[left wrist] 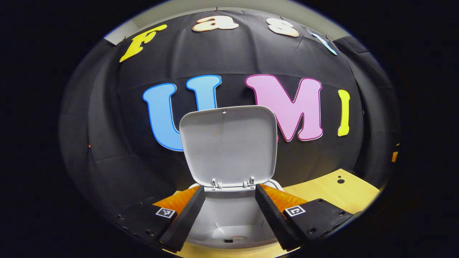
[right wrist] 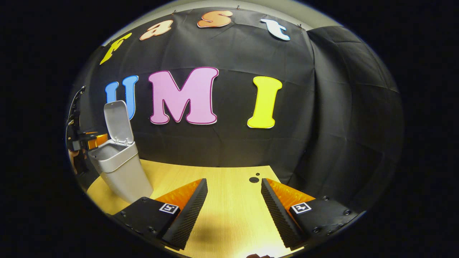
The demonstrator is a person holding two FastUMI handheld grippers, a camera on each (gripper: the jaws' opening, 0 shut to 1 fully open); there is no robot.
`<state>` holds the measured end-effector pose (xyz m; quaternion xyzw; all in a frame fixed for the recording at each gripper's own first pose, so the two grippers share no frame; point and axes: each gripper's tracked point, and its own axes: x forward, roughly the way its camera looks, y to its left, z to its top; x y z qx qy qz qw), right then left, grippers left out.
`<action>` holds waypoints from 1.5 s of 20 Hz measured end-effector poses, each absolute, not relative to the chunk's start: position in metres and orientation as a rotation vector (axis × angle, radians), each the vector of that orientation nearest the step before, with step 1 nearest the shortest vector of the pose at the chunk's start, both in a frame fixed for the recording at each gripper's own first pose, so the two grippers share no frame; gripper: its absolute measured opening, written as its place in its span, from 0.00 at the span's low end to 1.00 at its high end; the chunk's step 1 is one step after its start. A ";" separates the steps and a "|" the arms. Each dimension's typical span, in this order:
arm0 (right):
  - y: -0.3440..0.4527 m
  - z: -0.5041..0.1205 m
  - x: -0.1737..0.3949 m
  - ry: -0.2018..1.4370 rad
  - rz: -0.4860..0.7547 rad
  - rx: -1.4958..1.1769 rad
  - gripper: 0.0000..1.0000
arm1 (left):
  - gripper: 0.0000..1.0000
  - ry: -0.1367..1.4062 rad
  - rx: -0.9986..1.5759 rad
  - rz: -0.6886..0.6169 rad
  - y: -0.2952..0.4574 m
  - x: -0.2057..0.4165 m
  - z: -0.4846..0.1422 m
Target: Press the lid of the desktop garbage bin to open it, pick up the crumpled paper on the desktop and throw it into the bin, then pick up the pop can on the desktop and drop it into the bin, and finally close the garbage bin lid.
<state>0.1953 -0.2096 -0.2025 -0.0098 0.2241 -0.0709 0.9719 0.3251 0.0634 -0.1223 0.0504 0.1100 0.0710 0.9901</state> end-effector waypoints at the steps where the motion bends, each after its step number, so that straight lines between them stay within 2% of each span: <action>1: -0.210 -0.203 0.197 0.454 -0.138 -0.034 0.97 | 0.95 0.219 0.066 0.147 0.063 0.324 -0.117; 12: -0.178 -0.193 0.262 0.422 -0.018 0.029 0.97 | 0.94 0.097 -0.018 0.096 0.079 0.380 0.021; 18: -0.158 -0.191 0.270 0.419 0.038 0.044 0.97 | 0.95 0.131 0.106 0.036 0.086 0.440 0.021; 22: -0.156 -0.210 0.268 0.459 0.074 0.035 0.98 | 0.94 0.192 0.090 0.000 0.078 0.468 0.014; 25: -0.157 -0.218 0.264 0.489 0.088 0.053 0.97 | 0.94 0.286 0.085 -0.017 0.073 0.467 -0.010; 30: -0.166 -0.206 0.258 0.470 0.078 0.058 0.97 | 0.97 0.339 0.059 -0.019 0.068 0.440 -0.020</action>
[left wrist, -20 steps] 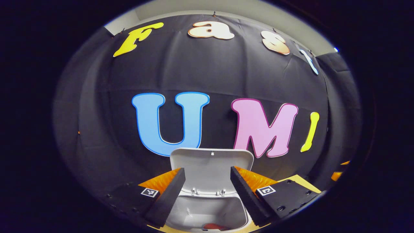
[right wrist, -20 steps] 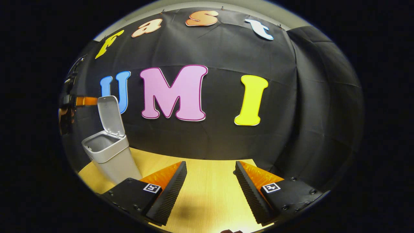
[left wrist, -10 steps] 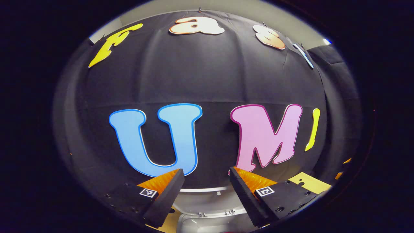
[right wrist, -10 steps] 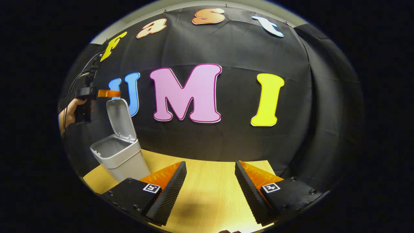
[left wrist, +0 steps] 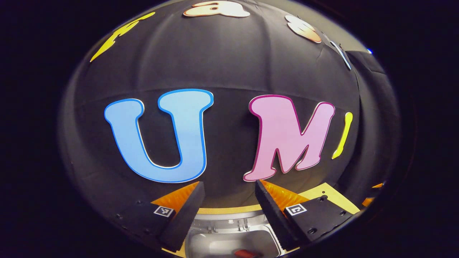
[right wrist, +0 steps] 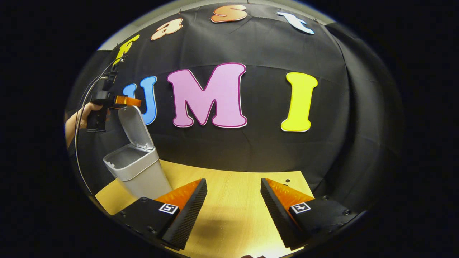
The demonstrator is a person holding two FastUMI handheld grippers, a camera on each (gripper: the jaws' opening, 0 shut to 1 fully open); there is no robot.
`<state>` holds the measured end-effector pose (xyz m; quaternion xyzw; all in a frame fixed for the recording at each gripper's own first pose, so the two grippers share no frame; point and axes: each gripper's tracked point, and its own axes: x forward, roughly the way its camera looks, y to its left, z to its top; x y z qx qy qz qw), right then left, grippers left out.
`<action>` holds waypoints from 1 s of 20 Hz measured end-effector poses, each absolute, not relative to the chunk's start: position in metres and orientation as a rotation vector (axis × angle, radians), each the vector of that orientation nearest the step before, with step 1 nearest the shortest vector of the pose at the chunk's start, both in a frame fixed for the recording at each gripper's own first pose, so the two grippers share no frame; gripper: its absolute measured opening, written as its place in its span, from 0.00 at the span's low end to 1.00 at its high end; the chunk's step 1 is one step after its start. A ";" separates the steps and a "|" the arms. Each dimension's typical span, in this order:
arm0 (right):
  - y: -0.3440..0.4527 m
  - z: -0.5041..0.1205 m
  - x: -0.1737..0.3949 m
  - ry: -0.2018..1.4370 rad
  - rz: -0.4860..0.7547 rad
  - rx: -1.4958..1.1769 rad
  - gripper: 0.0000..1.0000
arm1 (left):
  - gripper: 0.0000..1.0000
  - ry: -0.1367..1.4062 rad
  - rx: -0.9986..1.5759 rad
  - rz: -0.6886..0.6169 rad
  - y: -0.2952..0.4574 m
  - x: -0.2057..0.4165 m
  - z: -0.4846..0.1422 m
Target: Press the lid of the desktop garbage bin to open it, pick up the crumpled paper on the desktop and throw it into the bin, then pick up the pop can on the desktop and drop it into the bin, and finally close the garbage bin lid.
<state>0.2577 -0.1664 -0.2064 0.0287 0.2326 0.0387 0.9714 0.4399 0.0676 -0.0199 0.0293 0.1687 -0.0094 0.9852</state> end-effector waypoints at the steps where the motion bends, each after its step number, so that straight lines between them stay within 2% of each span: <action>1: -0.169 -0.204 0.256 0.465 0.072 0.051 0.97 | 0.98 0.346 0.064 -0.023 0.065 0.429 -0.022; 9: -0.161 -0.193 0.218 0.481 0.017 0.052 0.97 | 0.97 0.367 0.071 -0.022 0.066 0.357 -0.059; 12: -0.139 -0.189 0.199 0.498 0.030 0.037 0.96 | 0.97 0.375 0.063 -0.044 0.062 0.339 -0.081; 20: -0.085 -0.169 0.167 0.492 0.052 -0.012 0.97 | 0.98 0.348 0.052 0.007 0.067 0.305 -0.142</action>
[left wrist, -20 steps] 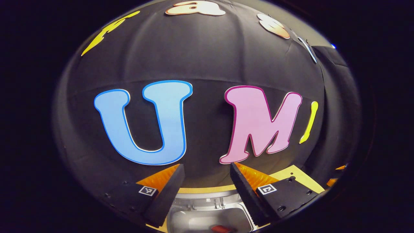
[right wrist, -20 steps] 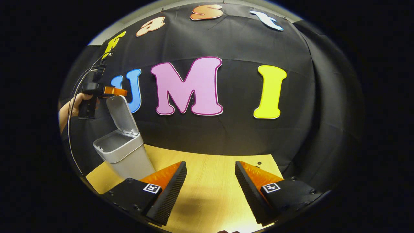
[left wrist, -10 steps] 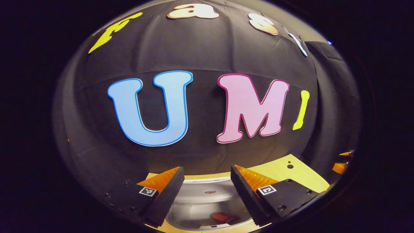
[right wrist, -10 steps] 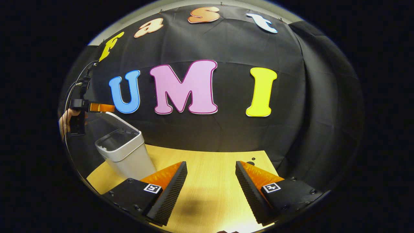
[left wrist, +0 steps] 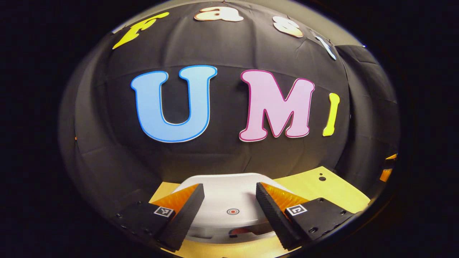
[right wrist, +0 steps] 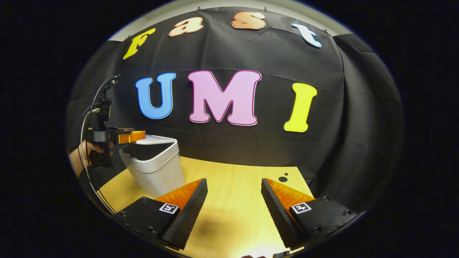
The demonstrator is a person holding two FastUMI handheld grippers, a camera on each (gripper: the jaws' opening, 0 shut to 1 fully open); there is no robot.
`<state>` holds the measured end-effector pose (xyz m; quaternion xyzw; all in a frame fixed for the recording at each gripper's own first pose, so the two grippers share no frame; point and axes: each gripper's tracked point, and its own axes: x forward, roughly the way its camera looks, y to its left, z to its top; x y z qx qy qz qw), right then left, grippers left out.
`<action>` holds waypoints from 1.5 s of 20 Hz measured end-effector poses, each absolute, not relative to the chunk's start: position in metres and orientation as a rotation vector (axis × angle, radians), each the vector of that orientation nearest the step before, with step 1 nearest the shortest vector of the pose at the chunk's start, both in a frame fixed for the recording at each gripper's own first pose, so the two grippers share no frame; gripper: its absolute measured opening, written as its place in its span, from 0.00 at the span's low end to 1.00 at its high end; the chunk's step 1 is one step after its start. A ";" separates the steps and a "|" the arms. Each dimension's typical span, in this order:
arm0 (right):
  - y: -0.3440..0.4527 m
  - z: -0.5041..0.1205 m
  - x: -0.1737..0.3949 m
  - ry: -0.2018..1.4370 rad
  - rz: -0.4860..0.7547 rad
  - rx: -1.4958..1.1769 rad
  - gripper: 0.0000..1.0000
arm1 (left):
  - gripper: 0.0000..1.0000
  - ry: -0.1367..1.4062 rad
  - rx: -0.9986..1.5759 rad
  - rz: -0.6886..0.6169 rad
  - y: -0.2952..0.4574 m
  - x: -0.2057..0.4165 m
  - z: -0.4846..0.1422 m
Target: Press the lid of the desktop garbage bin to open it, pick up the crumpled paper on the desktop and throw it into the bin, then pick up the pop can on the desktop and drop it into the bin, and finally close the garbage bin lid.
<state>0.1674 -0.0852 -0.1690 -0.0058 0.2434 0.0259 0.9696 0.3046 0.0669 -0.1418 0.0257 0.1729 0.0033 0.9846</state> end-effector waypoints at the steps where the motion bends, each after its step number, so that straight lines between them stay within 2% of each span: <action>1: -0.082 -0.168 0.164 0.494 0.053 -0.016 0.97 | 1.00 0.356 0.064 0.011 0.067 0.300 -0.151; 4: -0.077 -0.168 0.152 0.505 0.039 -0.028 0.97 | 1.00 0.382 0.106 0.028 0.069 0.286 -0.173; 12: -0.071 -0.174 0.121 0.514 -0.003 -0.020 0.97 | 1.00 0.319 0.123 0.048 0.063 0.288 -0.179; 17: -0.070 -0.166 0.106 0.489 -0.029 0.004 0.97 | 1.00 0.244 0.083 0.073 0.061 0.268 -0.159; 19: -0.069 -0.159 0.101 0.463 -0.041 0.018 0.97 | 0.96 0.173 0.069 0.093 0.054 0.243 -0.136; 25: -0.068 -0.136 0.075 0.348 -0.095 0.046 0.97 | 0.96 0.071 0.012 0.091 0.013 0.144 -0.080; 30: -0.052 -0.131 0.048 0.294 -0.077 0.058 0.96 | 0.96 0.084 0.077 0.059 -0.014 0.070 -0.090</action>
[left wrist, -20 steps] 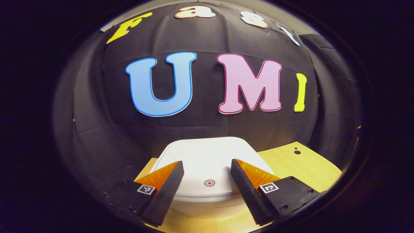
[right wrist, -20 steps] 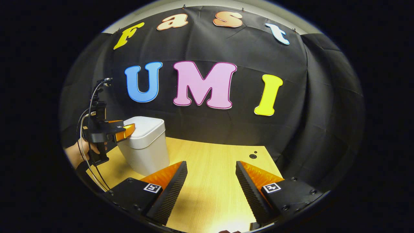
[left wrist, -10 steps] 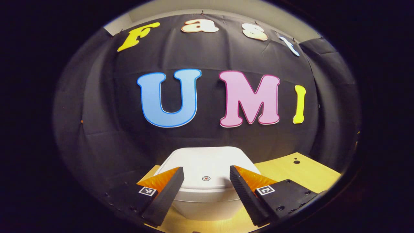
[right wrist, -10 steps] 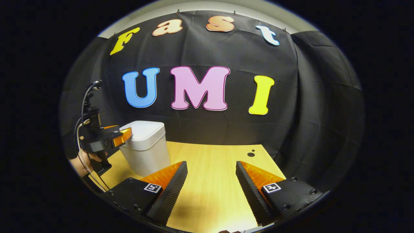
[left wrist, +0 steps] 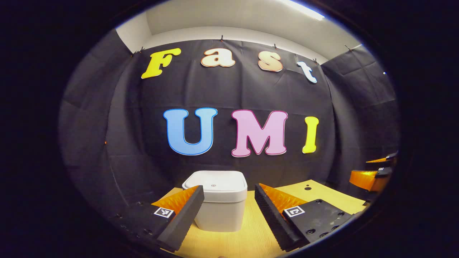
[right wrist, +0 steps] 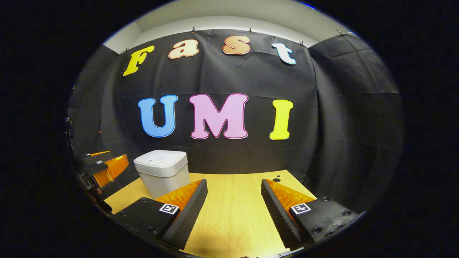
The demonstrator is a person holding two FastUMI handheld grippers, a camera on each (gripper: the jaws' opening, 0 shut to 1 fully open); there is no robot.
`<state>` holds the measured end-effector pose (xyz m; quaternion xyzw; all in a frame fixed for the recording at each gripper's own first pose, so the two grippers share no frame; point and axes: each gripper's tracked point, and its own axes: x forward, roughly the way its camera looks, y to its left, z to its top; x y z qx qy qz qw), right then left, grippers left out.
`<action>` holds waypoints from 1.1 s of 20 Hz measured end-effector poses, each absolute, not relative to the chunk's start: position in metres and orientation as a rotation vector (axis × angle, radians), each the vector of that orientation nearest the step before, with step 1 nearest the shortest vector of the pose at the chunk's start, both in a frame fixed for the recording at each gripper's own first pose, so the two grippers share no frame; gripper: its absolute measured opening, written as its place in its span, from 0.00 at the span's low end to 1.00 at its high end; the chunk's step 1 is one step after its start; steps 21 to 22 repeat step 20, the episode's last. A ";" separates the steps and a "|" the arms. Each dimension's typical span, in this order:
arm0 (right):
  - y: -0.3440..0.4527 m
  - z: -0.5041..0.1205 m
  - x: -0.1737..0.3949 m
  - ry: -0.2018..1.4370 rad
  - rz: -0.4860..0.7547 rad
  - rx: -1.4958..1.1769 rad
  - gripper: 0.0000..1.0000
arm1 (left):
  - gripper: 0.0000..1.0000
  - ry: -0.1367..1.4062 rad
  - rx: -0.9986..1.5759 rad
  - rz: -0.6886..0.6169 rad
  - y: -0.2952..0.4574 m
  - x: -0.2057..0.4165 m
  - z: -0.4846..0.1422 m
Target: Press the lid of the desktop garbage bin to open it, pick up the crumpled paper on the desktop and throw it into the bin, then pick up the pop can on the desktop and drop it into the bin, and finally close the garbage bin lid.
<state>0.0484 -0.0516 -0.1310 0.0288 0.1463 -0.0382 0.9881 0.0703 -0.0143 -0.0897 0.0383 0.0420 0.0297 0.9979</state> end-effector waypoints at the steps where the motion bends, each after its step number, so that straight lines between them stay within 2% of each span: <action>1: -0.047 -0.130 0.043 0.295 -0.068 0.066 0.97 | 0.96 0.089 0.080 0.060 -0.018 0.058 -0.097; 7: -0.030 -0.130 0.029 0.292 -0.033 0.045 0.97 | 0.96 0.162 0.021 0.140 -0.008 0.020 -0.120; 13: -0.010 -0.134 0.025 0.310 0.040 0.062 0.97 | 0.96 0.147 0.060 0.129 -0.005 0.027 -0.115; 22: -0.005 -0.131 0.032 0.298 0.055 0.051 0.97 | 0.96 0.111 0.087 0.119 -0.005 0.036 -0.105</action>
